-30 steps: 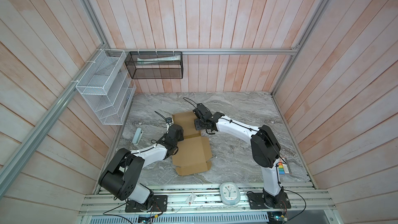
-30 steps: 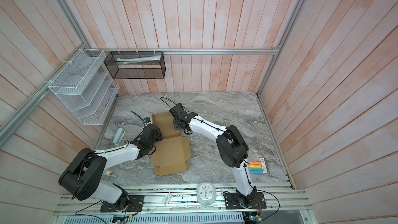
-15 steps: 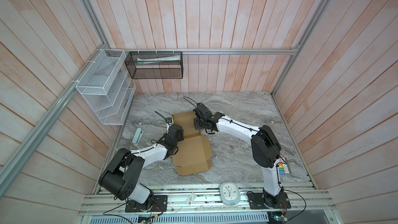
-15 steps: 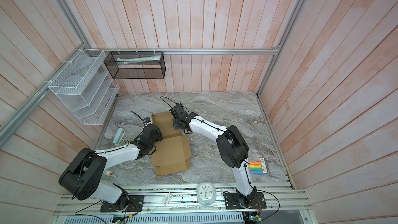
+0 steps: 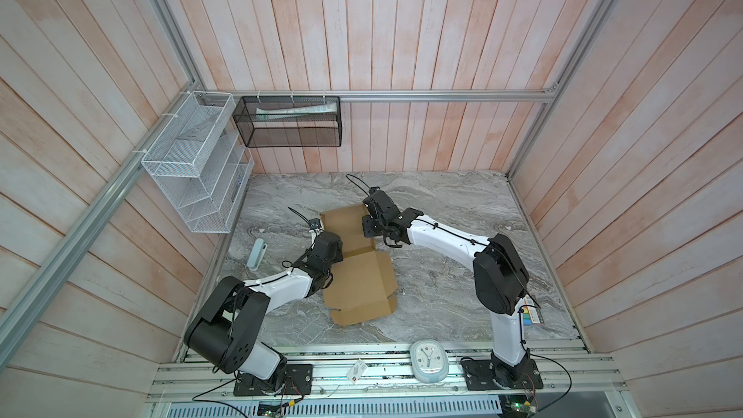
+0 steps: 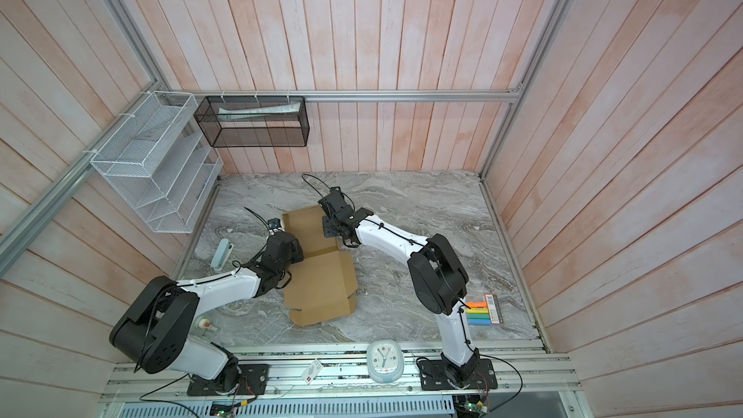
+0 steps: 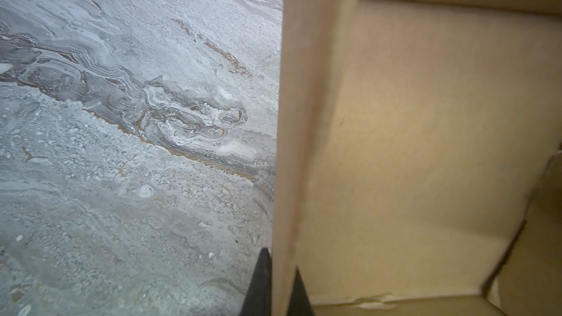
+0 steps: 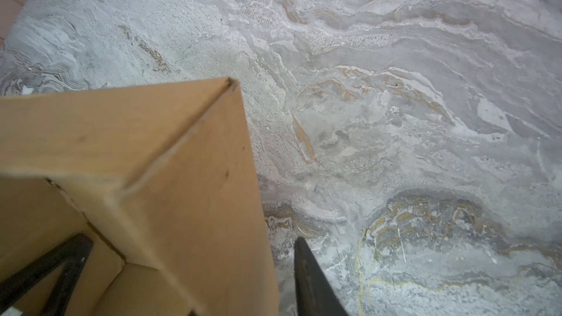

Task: Assemble paper box
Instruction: Fold the bottom flaps of a flat cardboard box at the center of the table.

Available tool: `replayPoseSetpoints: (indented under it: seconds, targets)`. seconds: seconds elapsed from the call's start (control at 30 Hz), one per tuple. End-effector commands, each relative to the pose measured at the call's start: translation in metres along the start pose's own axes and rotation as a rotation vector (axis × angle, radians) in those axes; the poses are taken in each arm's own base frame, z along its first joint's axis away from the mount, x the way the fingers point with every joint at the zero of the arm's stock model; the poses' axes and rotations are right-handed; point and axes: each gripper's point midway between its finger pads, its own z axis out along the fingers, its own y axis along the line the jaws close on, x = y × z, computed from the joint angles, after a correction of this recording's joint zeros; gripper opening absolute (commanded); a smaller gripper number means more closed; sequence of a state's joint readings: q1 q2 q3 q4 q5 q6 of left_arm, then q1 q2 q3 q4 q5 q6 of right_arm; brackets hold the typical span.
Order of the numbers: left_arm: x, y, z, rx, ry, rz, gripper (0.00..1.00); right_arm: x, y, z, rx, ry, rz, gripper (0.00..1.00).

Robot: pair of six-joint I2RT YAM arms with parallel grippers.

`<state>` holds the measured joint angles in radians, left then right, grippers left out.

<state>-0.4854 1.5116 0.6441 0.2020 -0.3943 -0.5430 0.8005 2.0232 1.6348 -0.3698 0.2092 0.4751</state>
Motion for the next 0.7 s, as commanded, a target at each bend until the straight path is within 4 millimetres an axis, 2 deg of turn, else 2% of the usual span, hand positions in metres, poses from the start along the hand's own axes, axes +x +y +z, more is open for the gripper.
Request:
replayPoseSetpoints:
  seconds: [0.0,0.67]
  targets:
    - [0.008,0.014,0.000,-0.049,0.019,0.008,0.00,-0.029,-0.013,-0.011,0.028,-0.097,0.048,0.27]
    - [0.003,0.014,-0.003,-0.056,0.021,0.004,0.00,-0.020,-0.029,0.011,0.154,-0.044,0.039,0.10]
